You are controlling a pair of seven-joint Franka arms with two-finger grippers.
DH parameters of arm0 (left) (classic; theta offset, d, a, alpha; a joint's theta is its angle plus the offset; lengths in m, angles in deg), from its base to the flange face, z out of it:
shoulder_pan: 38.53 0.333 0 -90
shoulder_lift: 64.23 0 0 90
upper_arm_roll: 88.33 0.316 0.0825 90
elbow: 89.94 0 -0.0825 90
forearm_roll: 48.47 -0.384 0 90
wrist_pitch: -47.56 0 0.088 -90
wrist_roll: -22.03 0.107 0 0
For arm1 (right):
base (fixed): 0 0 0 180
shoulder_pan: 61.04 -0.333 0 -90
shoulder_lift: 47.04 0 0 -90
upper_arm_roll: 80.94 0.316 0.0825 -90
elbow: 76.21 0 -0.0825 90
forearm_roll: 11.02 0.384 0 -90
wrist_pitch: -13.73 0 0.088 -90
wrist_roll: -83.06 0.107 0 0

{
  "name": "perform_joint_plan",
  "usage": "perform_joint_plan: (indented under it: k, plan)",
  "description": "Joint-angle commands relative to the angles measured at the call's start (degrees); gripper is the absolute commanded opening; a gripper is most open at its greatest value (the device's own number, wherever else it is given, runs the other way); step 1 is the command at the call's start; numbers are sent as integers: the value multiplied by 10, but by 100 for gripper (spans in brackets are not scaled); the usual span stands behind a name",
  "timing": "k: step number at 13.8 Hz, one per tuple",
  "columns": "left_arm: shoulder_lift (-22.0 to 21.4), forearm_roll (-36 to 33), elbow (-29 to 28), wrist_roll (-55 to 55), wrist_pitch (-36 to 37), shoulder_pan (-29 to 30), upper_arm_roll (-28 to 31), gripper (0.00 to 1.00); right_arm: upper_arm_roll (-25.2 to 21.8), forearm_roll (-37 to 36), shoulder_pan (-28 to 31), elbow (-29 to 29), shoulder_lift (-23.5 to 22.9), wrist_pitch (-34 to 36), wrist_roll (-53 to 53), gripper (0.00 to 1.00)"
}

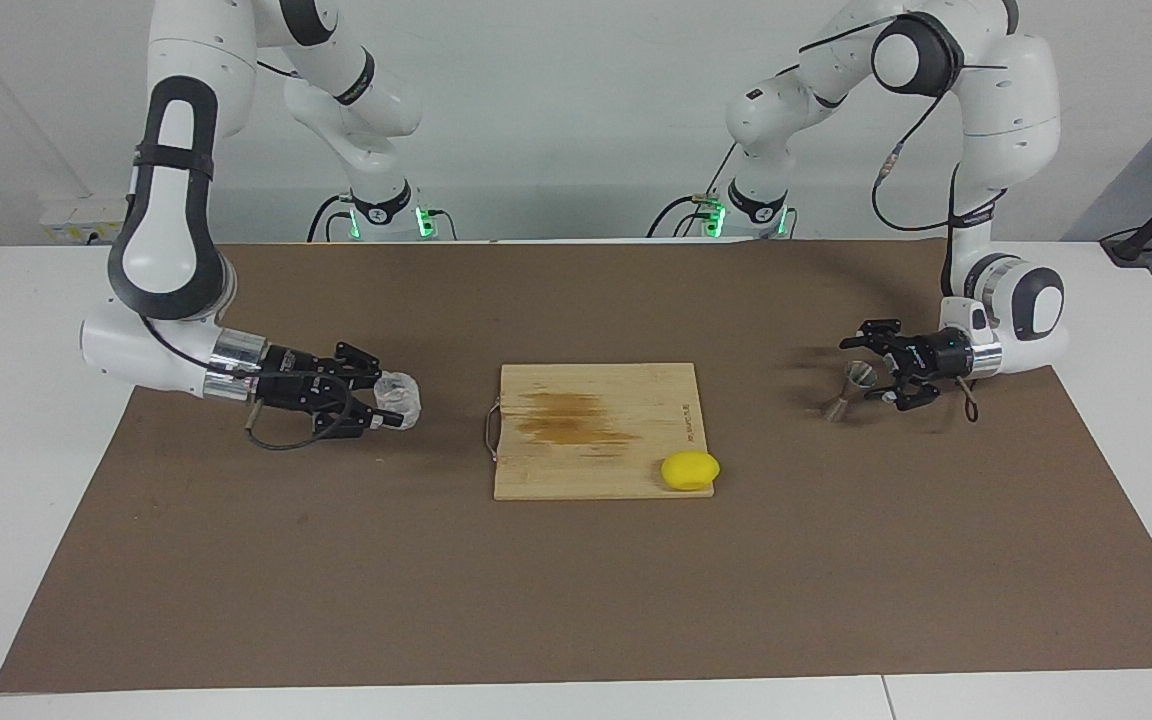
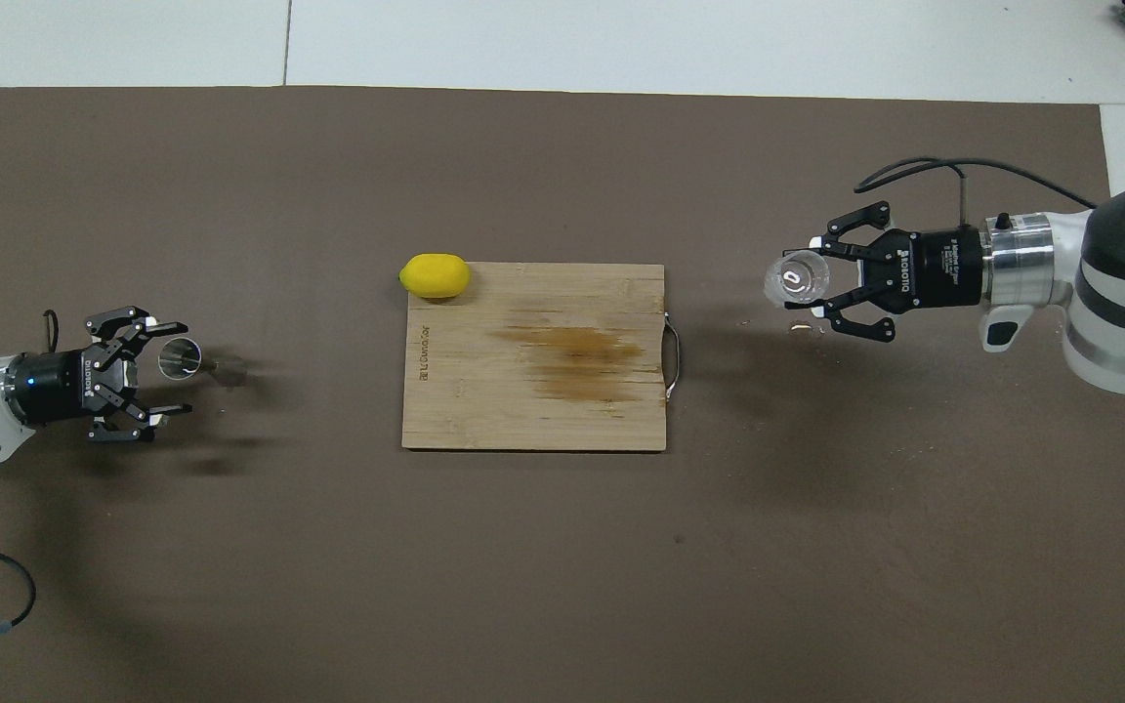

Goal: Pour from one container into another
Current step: 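Grasp the glass cup with the right gripper while the left gripper grasps the metal cup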

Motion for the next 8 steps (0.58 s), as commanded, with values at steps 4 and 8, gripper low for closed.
perform_joint_plan:
  k: [4, 8]
  plan:
    - [-7, 23, -14, 25, -24, -7, 5, 100, 2, 10, -15, 25, 13, -40, 73, 0]
    - [-7, 32, -14, 27, -27, -12, 5, 88, 2, 10, -25, 25, 12, -54, 73, 0]
